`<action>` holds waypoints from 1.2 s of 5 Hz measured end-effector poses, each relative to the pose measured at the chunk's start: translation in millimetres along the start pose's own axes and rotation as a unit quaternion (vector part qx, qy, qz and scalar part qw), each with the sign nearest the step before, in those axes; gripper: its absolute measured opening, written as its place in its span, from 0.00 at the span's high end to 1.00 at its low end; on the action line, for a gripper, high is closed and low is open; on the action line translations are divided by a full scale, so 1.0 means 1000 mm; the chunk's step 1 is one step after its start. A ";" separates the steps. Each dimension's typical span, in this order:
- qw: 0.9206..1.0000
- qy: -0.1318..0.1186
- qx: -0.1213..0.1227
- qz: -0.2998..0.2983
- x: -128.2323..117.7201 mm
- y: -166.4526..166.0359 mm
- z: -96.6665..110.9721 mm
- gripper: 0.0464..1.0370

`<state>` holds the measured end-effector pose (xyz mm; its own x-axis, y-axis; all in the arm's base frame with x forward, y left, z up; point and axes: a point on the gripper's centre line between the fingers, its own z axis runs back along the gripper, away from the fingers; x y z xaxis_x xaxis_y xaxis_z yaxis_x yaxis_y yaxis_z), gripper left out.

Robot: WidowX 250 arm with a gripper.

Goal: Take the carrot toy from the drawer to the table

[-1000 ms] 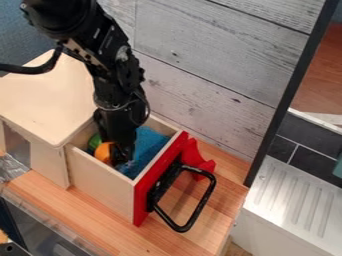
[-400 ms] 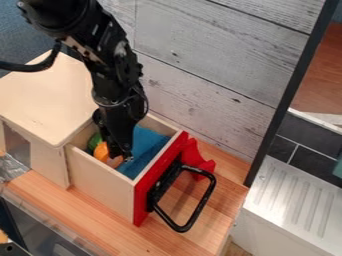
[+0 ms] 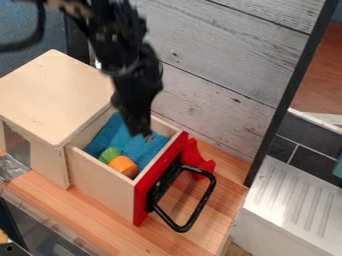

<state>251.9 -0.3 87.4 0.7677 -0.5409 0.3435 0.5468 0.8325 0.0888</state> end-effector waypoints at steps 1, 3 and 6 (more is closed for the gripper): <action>0.999 -0.034 -0.013 0.008 0.008 0.000 0.016 0.98; 0.999 -0.003 -0.009 0.034 -0.004 0.014 0.000 0.59; 0.994 0.099 -0.036 0.034 -0.031 0.020 -0.047 0.03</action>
<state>254.2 27.5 34.5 0.8508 -0.5022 0.1547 0.5080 0.8613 0.0025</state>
